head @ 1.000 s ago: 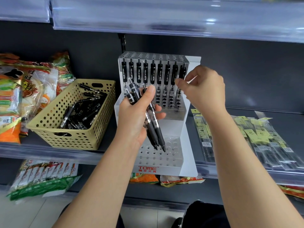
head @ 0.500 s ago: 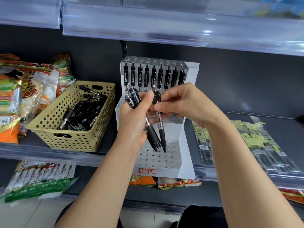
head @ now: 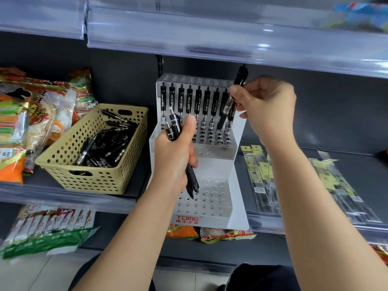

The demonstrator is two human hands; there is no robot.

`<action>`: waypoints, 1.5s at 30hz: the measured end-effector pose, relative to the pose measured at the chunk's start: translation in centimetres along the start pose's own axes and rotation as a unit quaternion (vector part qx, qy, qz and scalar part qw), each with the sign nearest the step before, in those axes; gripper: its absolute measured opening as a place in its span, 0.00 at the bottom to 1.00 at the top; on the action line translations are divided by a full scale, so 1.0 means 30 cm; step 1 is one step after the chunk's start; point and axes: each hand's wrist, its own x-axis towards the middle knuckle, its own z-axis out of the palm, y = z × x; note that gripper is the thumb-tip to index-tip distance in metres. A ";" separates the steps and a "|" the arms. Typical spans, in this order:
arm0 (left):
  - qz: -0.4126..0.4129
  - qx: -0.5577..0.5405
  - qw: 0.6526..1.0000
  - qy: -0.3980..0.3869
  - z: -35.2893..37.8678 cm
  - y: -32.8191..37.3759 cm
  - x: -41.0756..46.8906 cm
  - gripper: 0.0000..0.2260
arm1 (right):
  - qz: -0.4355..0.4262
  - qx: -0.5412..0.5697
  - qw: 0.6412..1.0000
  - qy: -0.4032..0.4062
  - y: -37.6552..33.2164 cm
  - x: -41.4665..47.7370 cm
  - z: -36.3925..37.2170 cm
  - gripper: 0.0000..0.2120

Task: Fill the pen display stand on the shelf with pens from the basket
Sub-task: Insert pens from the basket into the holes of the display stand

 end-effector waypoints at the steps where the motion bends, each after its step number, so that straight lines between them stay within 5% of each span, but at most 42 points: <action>1: -0.004 -0.004 1.000 -0.010 0.001 0.000 -0.001 0.13 | -0.008 -0.009 1.000 0.010 0.002 0.001 0.005 0.11; 14: -0.081 -0.100 0.989 -0.077 0.006 -0.006 0.014 0.08 | -0.029 -0.163 0.986 0.006 0.055 -0.039 0.061 0.11; 45: -0.062 -0.098 0.991 -0.060 0.002 -0.001 0.012 0.05 | -0.034 -0.369 0.926 -0.071 0.011 -0.042 0.067 0.18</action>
